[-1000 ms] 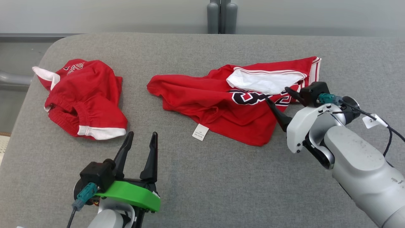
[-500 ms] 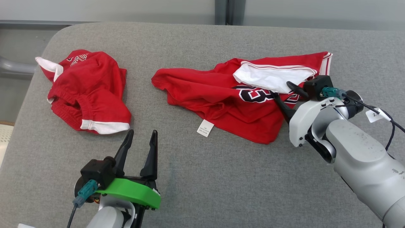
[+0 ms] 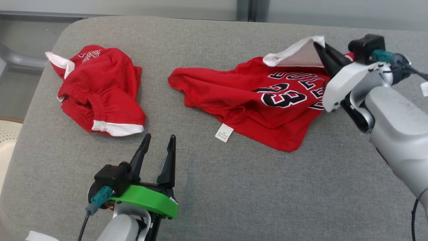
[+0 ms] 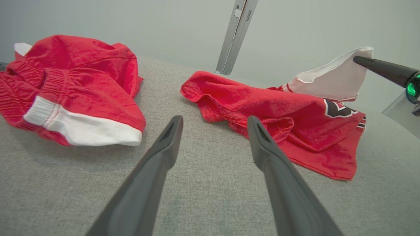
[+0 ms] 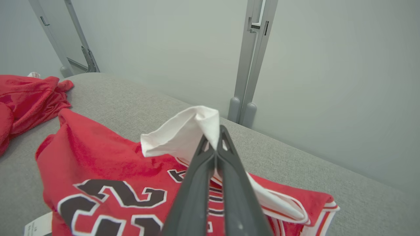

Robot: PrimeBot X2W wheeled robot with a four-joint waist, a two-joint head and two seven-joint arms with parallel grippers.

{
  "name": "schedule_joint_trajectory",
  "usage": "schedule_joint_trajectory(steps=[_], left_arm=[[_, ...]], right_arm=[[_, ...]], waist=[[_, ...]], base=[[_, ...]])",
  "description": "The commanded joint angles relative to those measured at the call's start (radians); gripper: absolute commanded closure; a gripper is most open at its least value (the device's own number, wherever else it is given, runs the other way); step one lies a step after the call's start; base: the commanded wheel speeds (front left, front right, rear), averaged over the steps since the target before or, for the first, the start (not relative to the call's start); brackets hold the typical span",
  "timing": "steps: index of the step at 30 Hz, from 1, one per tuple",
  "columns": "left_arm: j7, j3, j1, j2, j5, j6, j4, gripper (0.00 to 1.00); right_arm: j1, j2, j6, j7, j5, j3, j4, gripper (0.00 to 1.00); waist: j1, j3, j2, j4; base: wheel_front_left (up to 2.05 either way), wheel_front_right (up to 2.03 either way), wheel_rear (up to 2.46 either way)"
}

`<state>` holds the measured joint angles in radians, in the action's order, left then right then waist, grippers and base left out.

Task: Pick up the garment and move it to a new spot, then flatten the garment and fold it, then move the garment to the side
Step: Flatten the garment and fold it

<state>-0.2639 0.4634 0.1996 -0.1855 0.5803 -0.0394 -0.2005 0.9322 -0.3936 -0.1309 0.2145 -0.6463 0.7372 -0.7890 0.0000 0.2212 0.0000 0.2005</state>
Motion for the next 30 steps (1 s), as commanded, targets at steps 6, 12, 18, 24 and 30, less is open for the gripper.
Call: schedule_joint_trajectory(steps=[6, 12, 18, 24, 30], left_arm=[[-0.001, 0.004, 0.038, 0.031, -0.018, 0.022, -0.01, 0.0], [-0.001, 0.003, 0.064, 0.057, -0.038, 0.047, -0.025, 0.0], [-0.001, 0.006, 0.094, 0.075, -0.06, 0.066, -0.048, 0.0], [-0.001, 0.0, 0.105, 0.079, -0.071, 0.074, -0.071, 0.0], [0.0, -0.011, 0.079, 0.052, -0.076, 0.069, -0.083, 0.0]], right_arm=[[0.167, -0.059, 0.0, 0.009, -0.037, -0.052, -0.085, 1.0], [0.284, -0.063, 0.0, 0.023, -0.048, -0.037, -0.175, 1.0], [0.352, -0.02, 0.0, 0.05, 0.006, -0.035, -0.282, 0.0], [0.306, 0.016, 0.0, 0.05, 0.021, -0.114, -0.242, 0.0], [0.136, 0.016, 0.0, 0.051, 0.051, -0.235, -0.048, 0.0]], waist=[[0.0, 0.06, 0.0, 0.07], [0.0, 0.109, 0.0, 0.107], [0.0, 0.14, 0.0, 0.113], [0.0, 0.117, 0.0, 0.083], [0.0, 0.052, 0.0, 0.013]], base=[[0.0, 0.0, 0.0], [0.0, 0.0, 0.0], [0.0, 0.0, 0.0], [0.0, 0.0, 0.0], [0.0, 0.0, 0.0]])
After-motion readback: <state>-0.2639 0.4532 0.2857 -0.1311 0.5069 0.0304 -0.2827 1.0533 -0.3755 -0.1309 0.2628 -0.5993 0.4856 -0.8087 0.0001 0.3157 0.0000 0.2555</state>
